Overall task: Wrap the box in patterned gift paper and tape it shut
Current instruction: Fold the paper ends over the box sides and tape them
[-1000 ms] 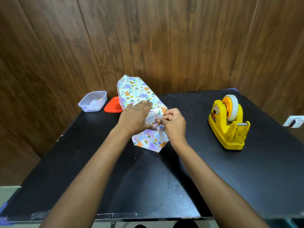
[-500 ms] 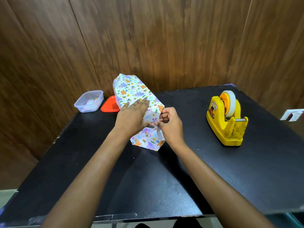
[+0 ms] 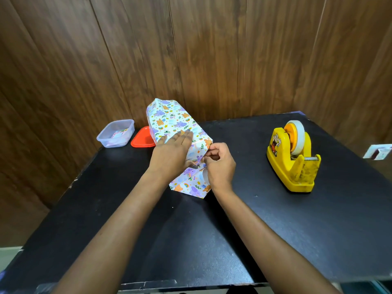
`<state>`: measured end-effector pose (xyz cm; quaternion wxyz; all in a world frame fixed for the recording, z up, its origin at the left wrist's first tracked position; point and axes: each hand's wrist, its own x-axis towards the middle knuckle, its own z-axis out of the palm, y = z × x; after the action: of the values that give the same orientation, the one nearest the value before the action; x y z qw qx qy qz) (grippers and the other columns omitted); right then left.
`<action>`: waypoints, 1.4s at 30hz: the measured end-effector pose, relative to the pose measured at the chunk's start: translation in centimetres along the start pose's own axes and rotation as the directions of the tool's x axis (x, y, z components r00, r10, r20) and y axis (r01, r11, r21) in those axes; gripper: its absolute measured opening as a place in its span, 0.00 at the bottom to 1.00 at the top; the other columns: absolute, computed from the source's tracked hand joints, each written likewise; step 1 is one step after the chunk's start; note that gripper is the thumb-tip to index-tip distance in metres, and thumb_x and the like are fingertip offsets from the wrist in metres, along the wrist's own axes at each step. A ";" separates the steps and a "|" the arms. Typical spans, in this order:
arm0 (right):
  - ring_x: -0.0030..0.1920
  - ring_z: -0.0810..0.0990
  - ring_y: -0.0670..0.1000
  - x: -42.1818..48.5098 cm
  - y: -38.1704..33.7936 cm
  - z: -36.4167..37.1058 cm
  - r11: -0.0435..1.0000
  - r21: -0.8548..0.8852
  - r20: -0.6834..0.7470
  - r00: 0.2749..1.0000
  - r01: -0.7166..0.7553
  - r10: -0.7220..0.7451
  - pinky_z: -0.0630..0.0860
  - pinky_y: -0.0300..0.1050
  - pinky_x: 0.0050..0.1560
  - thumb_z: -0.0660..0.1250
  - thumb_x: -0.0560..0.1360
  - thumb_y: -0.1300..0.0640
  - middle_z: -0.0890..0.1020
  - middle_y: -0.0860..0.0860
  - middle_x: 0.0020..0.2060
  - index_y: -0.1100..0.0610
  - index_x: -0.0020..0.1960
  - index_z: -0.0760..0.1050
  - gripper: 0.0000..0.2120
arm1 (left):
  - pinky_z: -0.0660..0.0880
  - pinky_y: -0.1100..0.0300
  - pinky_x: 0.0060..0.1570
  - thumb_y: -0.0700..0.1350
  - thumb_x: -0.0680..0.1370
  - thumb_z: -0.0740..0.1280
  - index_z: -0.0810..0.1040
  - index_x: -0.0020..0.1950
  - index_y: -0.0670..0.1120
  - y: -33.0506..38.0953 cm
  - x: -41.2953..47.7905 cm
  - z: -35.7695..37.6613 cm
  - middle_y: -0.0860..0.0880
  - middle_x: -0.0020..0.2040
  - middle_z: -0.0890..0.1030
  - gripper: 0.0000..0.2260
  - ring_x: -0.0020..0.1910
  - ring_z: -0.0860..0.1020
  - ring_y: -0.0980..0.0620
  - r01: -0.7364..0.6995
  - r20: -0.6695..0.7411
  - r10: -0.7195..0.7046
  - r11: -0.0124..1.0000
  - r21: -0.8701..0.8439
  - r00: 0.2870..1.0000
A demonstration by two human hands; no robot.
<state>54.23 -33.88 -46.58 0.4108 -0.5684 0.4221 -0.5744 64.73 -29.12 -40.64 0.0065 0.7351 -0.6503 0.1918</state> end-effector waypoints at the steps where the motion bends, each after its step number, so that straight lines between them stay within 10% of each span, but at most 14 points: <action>1: 0.42 0.78 0.53 -0.1 -0.1 0.0 0.999 0.035 -0.012 1.000 -0.024 0.024 0.76 0.46 0.49 0.66 0.66 0.74 0.76 0.41 0.31 0.44 0.38 0.70 0.23 | 0.53 0.50 0.72 0.62 0.74 0.63 0.48 0.77 0.46 0.1 0.0 0.0 0.51 0.77 0.55 0.40 0.76 0.54 0.52 0.005 -0.002 -0.005 1.000 0.007 1.000; 4: 0.37 0.77 0.46 -0.1 -0.5 -0.2 0.985 0.146 -0.001 0.996 -0.087 0.089 0.72 0.30 0.39 0.66 0.68 0.74 0.77 0.45 0.34 0.53 0.41 0.72 0.16 | 0.54 0.49 0.72 0.60 0.75 0.63 0.48 0.77 0.46 0.3 -0.1 0.2 0.50 0.77 0.55 0.39 0.76 0.54 0.51 0.027 -0.009 -0.027 1.000 0.012 1.000; 17: 0.44 0.82 0.51 1.3 -2.1 -3.1 0.991 -0.021 0.087 0.987 -0.136 0.137 0.75 0.44 0.41 0.61 0.72 0.69 0.76 0.45 0.37 0.55 0.41 0.71 0.09 | 0.54 0.48 0.71 0.59 0.76 0.62 0.49 0.77 0.46 0.4 -0.3 0.4 0.50 0.77 0.57 0.36 0.76 0.54 0.51 0.039 -0.045 -0.037 0.998 0.047 0.998; 22: 0.50 0.74 0.44 2.5 -3.3 -3.9 0.971 -0.225 0.248 0.969 0.083 -0.026 0.71 0.41 0.54 0.63 0.76 0.63 0.75 0.45 0.50 0.54 0.55 0.76 0.10 | 0.54 0.49 0.71 0.59 0.77 0.62 0.48 0.77 0.46 0.6 -0.3 0.2 0.50 0.77 0.56 0.36 0.76 0.53 0.51 0.027 -0.039 -0.025 0.999 0.042 0.999; 26: 0.54 0.77 0.44 3.2 -4.2 -3.5 0.986 -0.070 0.501 0.849 -0.154 0.169 0.74 0.32 0.47 0.58 0.80 0.55 0.78 0.45 0.59 0.55 0.65 0.73 0.15 | 0.55 0.50 0.71 0.59 0.76 0.62 0.48 0.77 0.46 0.5 -0.3 0.1 0.50 0.77 0.56 0.37 0.76 0.52 0.51 0.007 -0.046 -0.006 1.000 0.022 0.999; 31: 0.52 0.81 0.49 2.0 -4.2 -3.7 0.992 -0.036 0.371 0.920 -0.121 0.126 0.76 0.52 0.58 0.57 0.80 0.56 0.83 0.45 0.45 0.49 0.50 0.79 0.12 | 0.50 0.53 0.72 0.59 0.77 0.61 0.47 0.78 0.49 -0.1 -0.8 0.2 0.53 0.78 0.52 0.36 0.76 0.49 0.54 -0.093 -0.075 0.091 0.995 -0.022 0.993; 38: 0.53 0.79 0.55 1.7 -5.5 -4.0 0.981 -0.113 0.358 0.915 -0.157 0.188 0.73 0.51 0.58 0.55 0.80 0.57 0.82 0.55 0.49 0.60 0.51 0.78 0.13 | 0.52 0.53 0.73 0.59 0.75 0.64 0.51 0.77 0.50 -0.8 -0.3 0.5 0.54 0.77 0.56 0.37 0.76 0.54 0.54 -0.111 -0.063 0.107 0.991 -0.075 0.992; 42: 0.58 0.75 0.57 3.3 -6.4 -7.8 0.914 -0.398 0.136 0.990 0.084 -0.032 0.70 0.51 0.59 0.59 0.79 0.56 0.80 0.55 0.55 0.60 0.58 0.76 0.13 | 0.53 0.54 0.73 0.60 0.75 0.64 0.51 0.77 0.50 -1.0 -0.1 0.6 0.54 0.77 0.56 0.37 0.76 0.55 0.54 -0.117 -0.065 0.113 0.990 -0.072 0.991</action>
<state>46.44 -34.92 -39.50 0.2938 -0.6881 0.4875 -0.4500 65.84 -29.00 -40.95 0.0428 0.6894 -0.6979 0.1894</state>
